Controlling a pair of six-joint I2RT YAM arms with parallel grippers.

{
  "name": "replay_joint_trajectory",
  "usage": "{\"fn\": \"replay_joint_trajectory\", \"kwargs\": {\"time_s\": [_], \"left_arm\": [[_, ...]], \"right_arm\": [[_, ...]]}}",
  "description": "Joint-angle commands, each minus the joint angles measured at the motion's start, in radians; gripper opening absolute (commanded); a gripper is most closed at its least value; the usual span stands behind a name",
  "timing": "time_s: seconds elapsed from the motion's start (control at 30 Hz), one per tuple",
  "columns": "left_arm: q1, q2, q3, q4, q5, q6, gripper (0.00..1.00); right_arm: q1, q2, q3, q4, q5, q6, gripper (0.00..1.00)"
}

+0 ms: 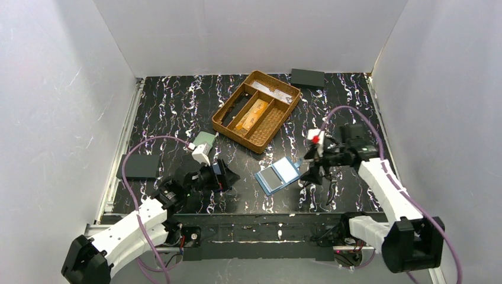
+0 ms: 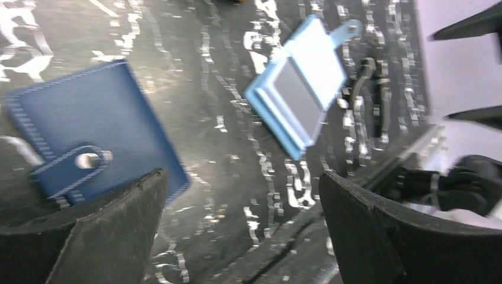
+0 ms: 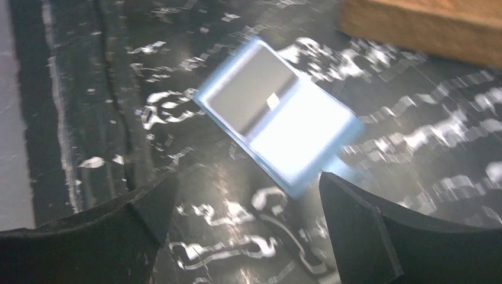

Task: Take the credit cards out of the card holder
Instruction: Remove the credit card from the card holder.

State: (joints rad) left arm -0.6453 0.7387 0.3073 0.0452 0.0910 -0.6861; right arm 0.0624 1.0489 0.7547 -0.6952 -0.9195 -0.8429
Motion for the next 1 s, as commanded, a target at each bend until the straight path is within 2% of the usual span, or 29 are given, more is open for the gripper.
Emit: {"fn": "replay_joint_trajectory", "kwargs": {"time_s": [0.0, 0.07, 0.13, 0.3, 0.4, 0.47, 0.5, 0.63, 0.97], "left_arm": [[-0.080, 0.043, 0.039, 0.136, 0.125, -0.170, 0.98], [-0.157, 0.095, 0.042, 0.222, 0.079, -0.243, 0.98], [-0.221, 0.164, 0.053, 0.282, 0.021, -0.309, 0.98], [-0.305, 0.310, 0.078, 0.404, -0.127, -0.407, 0.88], [-0.316, 0.396, 0.103, 0.441, -0.170, -0.437, 0.74], [-0.319, 0.453, 0.125, 0.462, -0.177, -0.451, 0.62], [-0.320, 0.481, 0.135, 0.470, -0.182, -0.462, 0.55], [-0.323, 0.575, 0.170, 0.493, -0.190, -0.486, 0.45], [-0.323, 0.696, 0.218, 0.509, -0.187, -0.525, 0.37]], "right_arm": [[0.241, 0.056, 0.068, 0.074, 0.140, 0.124, 0.97], [0.286, 0.133, 0.086, 0.111, 0.121, 0.194, 0.93], [0.296, 0.201, 0.083, 0.181, 0.057, 0.303, 0.85], [0.297, 0.286, 0.052, 0.331, 0.033, 0.542, 0.53], [0.297, 0.290, -0.007, 0.466, 0.052, 0.682, 0.34], [0.297, 0.298, -0.023, 0.501, 0.080, 0.723, 0.27], [0.297, 0.304, -0.028, 0.511, 0.097, 0.739, 0.24], [0.297, 0.342, -0.029, 0.522, 0.133, 0.768, 0.18], [0.298, 0.427, -0.020, 0.503, 0.124, 0.772, 0.15]]}}
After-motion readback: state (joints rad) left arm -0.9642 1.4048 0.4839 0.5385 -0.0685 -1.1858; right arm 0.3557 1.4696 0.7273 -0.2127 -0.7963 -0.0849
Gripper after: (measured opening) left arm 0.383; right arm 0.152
